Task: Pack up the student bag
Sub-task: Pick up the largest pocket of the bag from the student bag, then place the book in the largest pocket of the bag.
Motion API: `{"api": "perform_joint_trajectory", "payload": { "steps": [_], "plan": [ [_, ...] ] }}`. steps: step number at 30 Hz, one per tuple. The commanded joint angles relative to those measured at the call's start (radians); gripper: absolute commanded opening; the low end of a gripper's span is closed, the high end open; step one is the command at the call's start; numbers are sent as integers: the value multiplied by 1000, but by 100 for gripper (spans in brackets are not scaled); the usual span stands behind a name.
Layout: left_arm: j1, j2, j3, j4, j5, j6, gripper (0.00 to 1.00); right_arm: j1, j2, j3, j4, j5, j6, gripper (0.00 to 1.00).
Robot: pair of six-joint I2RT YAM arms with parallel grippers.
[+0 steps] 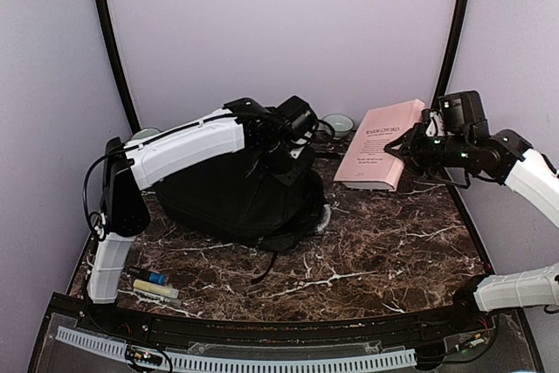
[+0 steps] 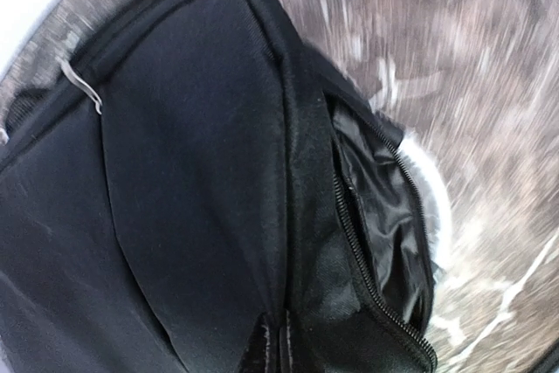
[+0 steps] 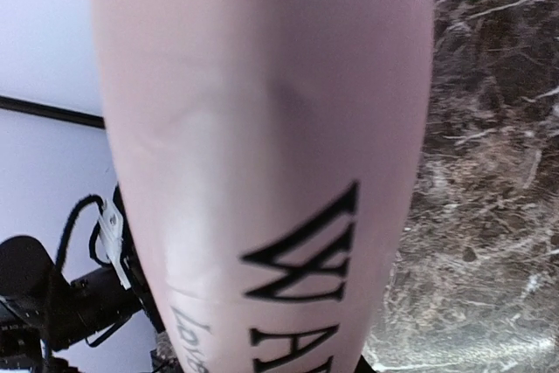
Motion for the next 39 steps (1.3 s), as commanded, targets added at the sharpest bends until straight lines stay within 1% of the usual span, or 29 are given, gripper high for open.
{"api": "perform_joint_trajectory", "payload": {
  "steps": [1,4,8,11,14,16,21,23,25,27,29,31,34,37,39],
  "plan": [
    [59,-100,114,-4,72,-47,0,-2,31,-25,277,-198,8,15],
    [94,-139,86,30,152,-67,0,14,59,-43,326,-220,30,13],
    [118,-178,45,87,241,-85,0,36,76,-100,380,-151,103,12],
    [124,-196,35,111,266,-100,0,40,92,-152,483,-120,161,12],
    [137,-205,31,146,350,-123,0,47,139,-191,646,-148,205,12],
    [142,-206,32,175,400,-137,0,65,202,-178,728,-186,213,12],
    [157,-205,42,224,489,-208,0,121,371,-78,838,-220,194,13],
    [167,-207,43,248,532,-247,0,134,425,-72,930,-218,229,13],
    [179,-211,45,280,572,-294,0,147,469,-88,1070,-204,290,13],
    [188,-212,54,310,600,-347,0,161,525,-81,1156,-188,323,13],
    [196,-210,62,345,632,-398,0,180,587,-45,1191,-168,318,13],
    [205,-210,64,379,667,-444,0,201,637,7,1187,-137,299,13],
    [219,-209,62,412,717,-490,0,227,721,71,1239,-121,296,17],
    [227,-209,59,442,747,-509,0,248,798,132,1261,-172,286,30],
    [233,-209,53,456,751,-513,0,260,825,153,1237,-219,267,34]
  ]
}}
